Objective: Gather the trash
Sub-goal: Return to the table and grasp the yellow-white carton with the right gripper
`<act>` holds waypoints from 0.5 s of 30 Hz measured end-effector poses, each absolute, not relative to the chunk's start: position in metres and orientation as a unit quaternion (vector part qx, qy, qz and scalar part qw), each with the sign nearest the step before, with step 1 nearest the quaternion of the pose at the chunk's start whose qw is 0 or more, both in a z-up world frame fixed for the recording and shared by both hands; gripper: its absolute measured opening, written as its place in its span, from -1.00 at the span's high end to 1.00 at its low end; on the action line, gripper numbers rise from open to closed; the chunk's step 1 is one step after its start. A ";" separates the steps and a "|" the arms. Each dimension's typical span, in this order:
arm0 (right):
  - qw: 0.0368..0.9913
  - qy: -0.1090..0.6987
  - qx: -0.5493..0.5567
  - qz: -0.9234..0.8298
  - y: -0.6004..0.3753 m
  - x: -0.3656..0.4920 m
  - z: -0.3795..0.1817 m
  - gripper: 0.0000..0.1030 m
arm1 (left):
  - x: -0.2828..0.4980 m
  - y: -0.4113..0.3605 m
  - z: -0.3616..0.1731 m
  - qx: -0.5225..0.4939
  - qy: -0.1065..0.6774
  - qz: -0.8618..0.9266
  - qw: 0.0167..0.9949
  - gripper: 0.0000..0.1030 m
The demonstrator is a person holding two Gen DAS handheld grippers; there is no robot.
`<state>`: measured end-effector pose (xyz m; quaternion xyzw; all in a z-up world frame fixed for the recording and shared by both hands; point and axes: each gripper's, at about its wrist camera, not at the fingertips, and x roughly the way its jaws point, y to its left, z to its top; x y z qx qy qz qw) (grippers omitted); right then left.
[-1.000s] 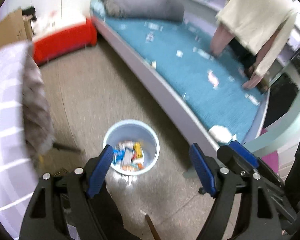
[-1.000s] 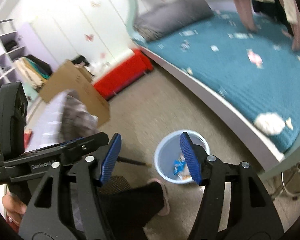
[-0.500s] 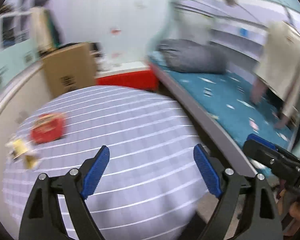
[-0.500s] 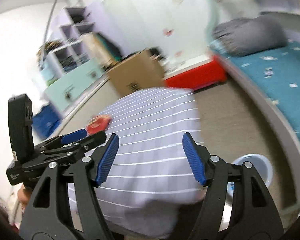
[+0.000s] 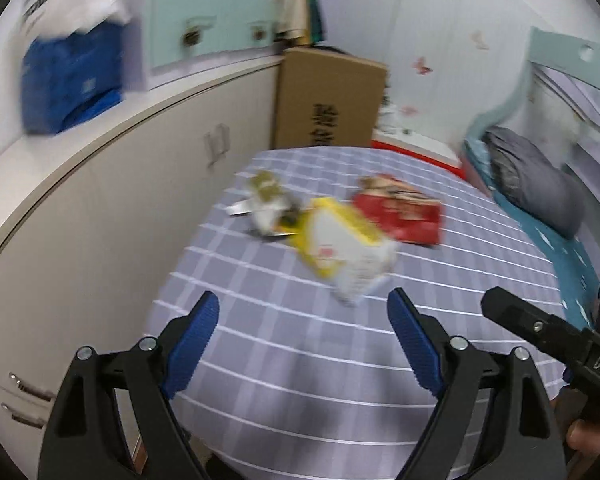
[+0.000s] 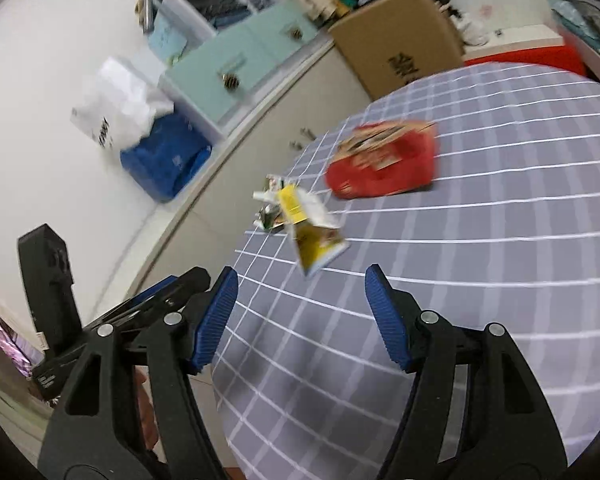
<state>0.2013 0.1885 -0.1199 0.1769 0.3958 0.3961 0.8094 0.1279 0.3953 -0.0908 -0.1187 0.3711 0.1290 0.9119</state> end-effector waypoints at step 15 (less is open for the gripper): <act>0.796 0.432 0.162 0.391 0.264 0.245 -0.153 -0.11 | 0.144 0.462 -0.124 -0.155 0.394 0.155 0.893 -0.63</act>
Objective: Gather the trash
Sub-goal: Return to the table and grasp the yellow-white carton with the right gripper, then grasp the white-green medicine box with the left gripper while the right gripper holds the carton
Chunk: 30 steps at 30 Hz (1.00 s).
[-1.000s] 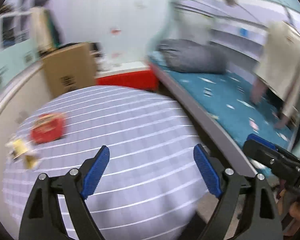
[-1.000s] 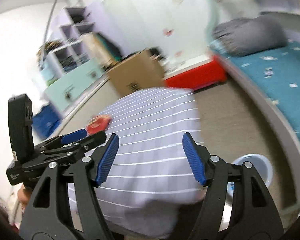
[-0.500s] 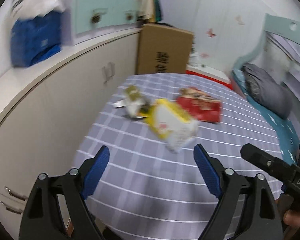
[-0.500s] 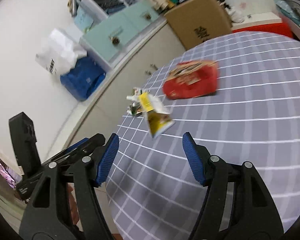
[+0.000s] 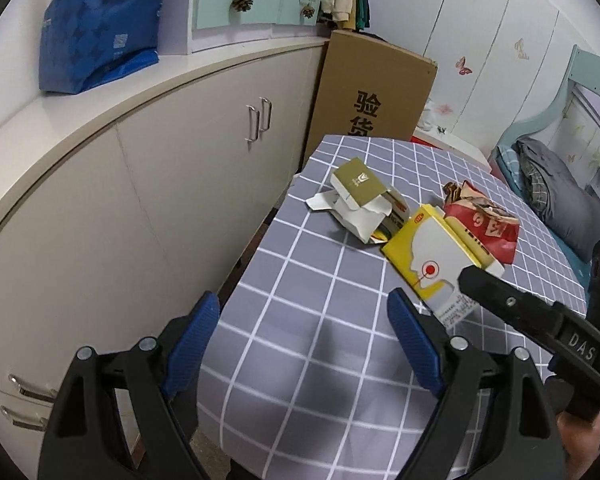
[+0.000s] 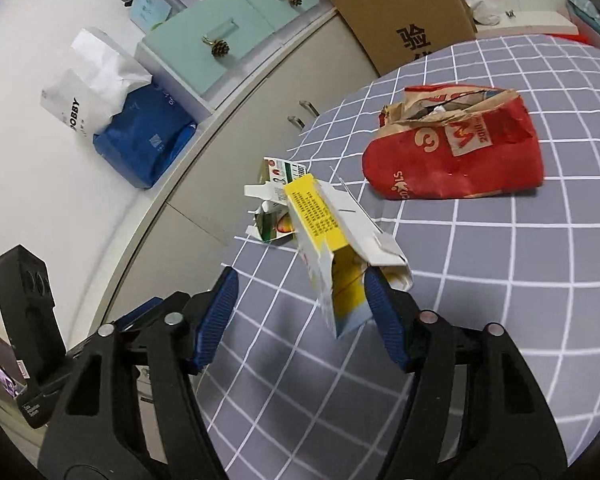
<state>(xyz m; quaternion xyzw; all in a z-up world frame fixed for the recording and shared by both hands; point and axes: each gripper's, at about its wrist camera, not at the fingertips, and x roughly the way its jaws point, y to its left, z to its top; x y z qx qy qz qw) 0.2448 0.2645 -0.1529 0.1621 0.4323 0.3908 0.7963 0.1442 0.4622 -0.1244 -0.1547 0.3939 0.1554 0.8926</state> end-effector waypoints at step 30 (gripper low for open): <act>0.816 0.388 0.140 0.405 0.245 0.257 -0.150 0.90 | 0.230 0.448 -0.134 -0.099 0.385 0.200 0.896 0.95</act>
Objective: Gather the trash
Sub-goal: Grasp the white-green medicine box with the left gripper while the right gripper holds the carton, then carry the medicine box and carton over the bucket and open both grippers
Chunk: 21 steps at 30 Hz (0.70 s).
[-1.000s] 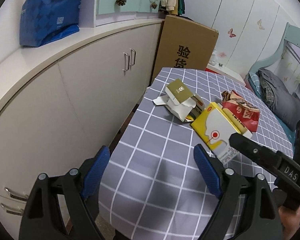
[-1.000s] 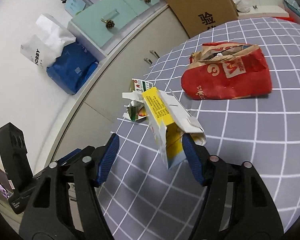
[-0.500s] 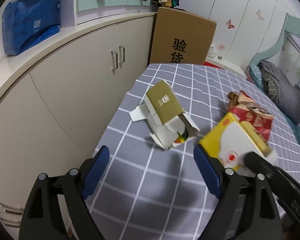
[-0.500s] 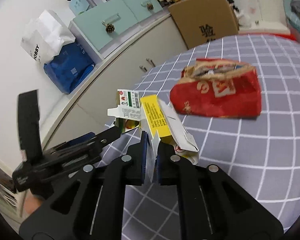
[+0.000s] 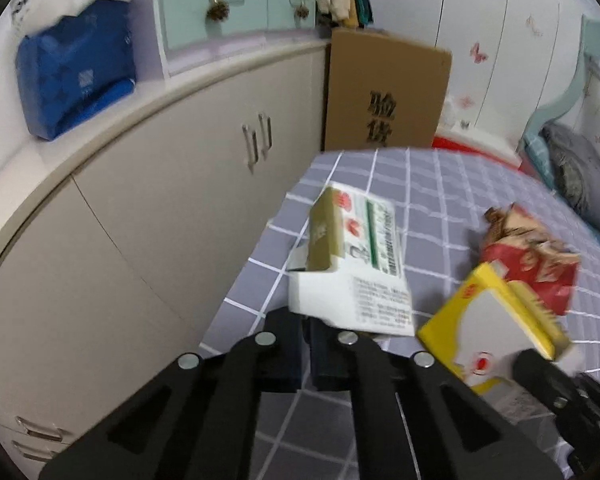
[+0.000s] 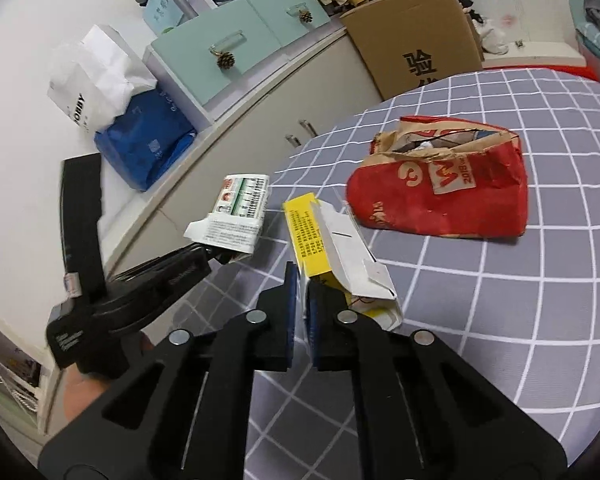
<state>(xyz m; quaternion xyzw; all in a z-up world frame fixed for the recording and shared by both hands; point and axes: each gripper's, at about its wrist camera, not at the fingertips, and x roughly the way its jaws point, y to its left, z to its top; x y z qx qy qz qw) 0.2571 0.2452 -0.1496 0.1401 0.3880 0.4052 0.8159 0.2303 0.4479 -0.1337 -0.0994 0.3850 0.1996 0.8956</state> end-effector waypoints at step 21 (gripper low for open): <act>0.828 0.354 0.206 0.383 0.109 0.208 -0.116 0.93 | 0.165 0.308 -0.086 -0.103 0.350 0.077 0.928 0.95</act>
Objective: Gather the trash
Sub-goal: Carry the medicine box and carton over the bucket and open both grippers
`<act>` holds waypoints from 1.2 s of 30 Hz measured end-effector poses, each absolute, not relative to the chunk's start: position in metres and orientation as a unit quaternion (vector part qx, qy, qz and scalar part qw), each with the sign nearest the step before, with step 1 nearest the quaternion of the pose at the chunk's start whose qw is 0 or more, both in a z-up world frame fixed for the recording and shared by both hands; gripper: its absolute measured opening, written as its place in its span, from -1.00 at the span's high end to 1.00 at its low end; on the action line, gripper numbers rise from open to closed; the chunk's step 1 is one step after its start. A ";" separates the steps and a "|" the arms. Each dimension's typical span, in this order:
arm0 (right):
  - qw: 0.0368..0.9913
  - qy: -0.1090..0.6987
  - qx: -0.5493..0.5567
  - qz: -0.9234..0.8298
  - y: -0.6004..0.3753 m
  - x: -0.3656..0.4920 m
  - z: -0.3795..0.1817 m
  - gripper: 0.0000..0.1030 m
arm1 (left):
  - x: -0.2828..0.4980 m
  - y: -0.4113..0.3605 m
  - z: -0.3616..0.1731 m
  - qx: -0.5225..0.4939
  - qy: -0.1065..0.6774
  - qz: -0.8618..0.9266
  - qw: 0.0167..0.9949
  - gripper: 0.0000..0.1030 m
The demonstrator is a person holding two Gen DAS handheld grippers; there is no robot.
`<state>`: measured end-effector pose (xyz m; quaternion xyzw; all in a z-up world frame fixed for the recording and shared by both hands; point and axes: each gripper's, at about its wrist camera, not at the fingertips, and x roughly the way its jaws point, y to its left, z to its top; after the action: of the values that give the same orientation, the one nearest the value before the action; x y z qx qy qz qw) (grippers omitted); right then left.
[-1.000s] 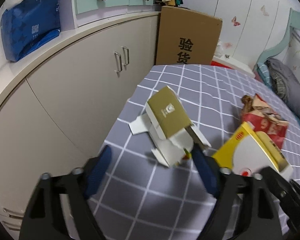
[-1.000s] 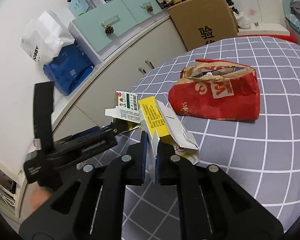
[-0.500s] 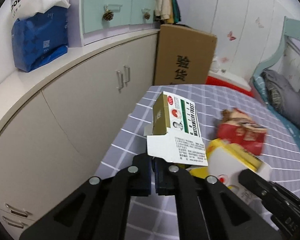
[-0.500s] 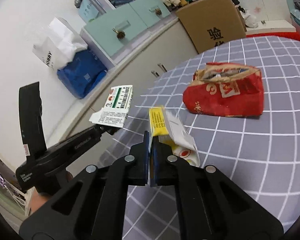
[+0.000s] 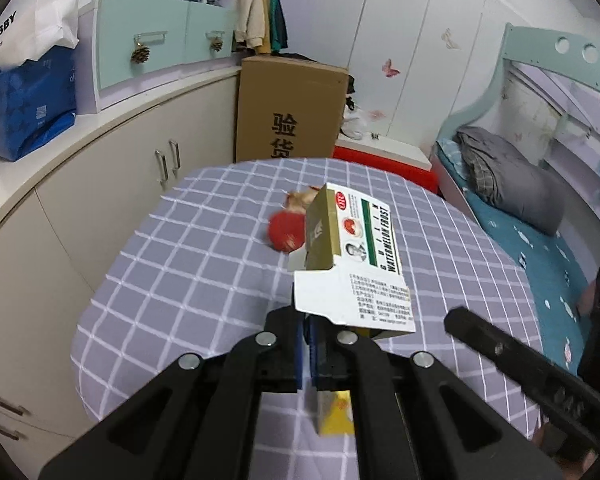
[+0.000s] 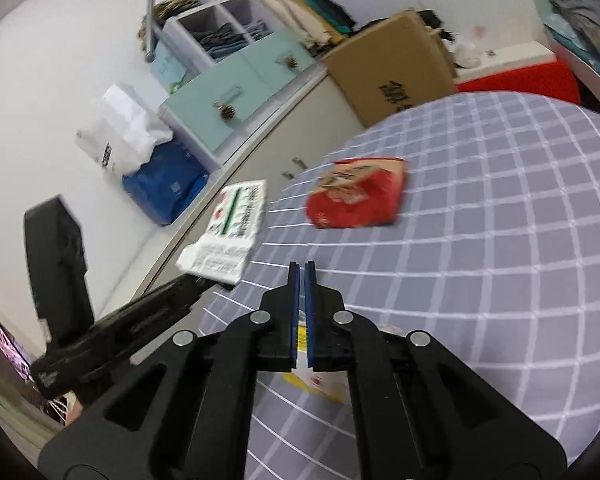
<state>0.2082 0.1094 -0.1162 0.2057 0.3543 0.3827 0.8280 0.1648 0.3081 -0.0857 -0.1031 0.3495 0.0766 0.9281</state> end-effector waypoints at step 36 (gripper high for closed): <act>0.789 0.400 0.163 0.437 0.135 0.186 -0.161 0.93 | 0.088 0.300 -0.138 -0.142 0.348 0.123 0.918 0.95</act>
<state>0.1863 0.1355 -0.1607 0.1634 0.4000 0.4365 0.7891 0.0885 0.3003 -0.1380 -0.1415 0.3484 0.1234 0.9184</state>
